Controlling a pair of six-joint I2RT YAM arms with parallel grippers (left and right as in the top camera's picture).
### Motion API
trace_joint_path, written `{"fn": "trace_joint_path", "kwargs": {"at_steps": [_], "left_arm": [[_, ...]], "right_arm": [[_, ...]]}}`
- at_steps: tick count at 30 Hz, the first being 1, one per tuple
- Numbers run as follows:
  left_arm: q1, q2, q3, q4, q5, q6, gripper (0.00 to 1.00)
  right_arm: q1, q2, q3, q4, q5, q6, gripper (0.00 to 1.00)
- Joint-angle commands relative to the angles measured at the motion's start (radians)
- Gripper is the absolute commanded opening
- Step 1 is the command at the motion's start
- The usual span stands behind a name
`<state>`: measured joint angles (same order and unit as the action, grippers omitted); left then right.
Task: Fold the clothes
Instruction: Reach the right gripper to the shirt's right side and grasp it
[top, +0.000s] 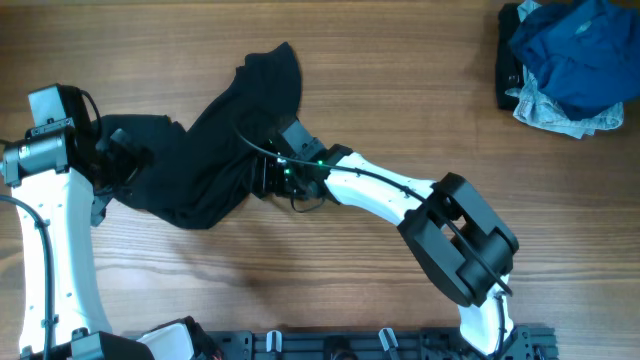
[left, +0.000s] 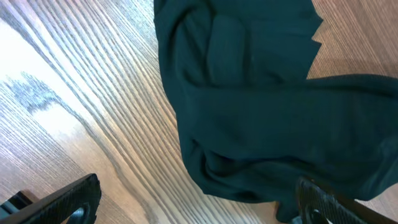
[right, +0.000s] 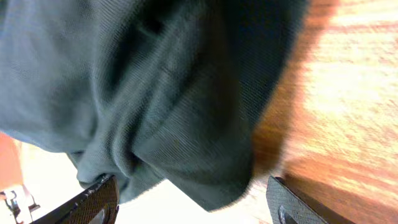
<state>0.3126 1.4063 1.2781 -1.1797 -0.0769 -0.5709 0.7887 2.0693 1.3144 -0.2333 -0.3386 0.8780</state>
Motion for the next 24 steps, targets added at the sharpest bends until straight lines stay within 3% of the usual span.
{"fn": "trace_joint_path", "kwargs": {"at_steps": [1,5,7,9,11,17,21,24], "left_arm": [[0.004,-0.004,-0.002,-0.003,0.009,-0.014,1.00],[0.004,-0.004,-0.002,-0.004,0.009,-0.013,1.00],[0.004,-0.004,-0.002,-0.003,0.009,-0.014,1.00],[0.004,-0.004,-0.002,-0.006,0.009,-0.013,1.00],[0.003,-0.004,-0.002,-0.015,0.010,-0.013,1.00],[0.003,-0.004,-0.002,-0.022,0.099,-0.012,1.00],[0.000,-0.004,-0.003,-0.023,0.229,0.102,1.00],[-0.097,-0.004,-0.003,-0.024,0.250,0.122,1.00]], "right_arm": [[0.000,0.067,0.019,0.085,-0.048,0.016,0.77],[-0.002,0.103,0.019,0.114,-0.105,0.039,0.75],[-0.004,0.102,0.019,0.111,-0.105,0.039,0.54],[-0.023,0.093,0.019,0.090,-0.104,0.040,0.21],[-0.052,0.082,0.020,0.059,-0.104,0.040,0.04],[-0.199,-0.053,0.020,-0.004,-0.095,-0.061,0.04],[-0.303,-0.202,0.020,-0.041,-0.027,-0.103,0.04],[-0.388,-0.260,0.020,-0.066,0.040,-0.138,0.04]]}}
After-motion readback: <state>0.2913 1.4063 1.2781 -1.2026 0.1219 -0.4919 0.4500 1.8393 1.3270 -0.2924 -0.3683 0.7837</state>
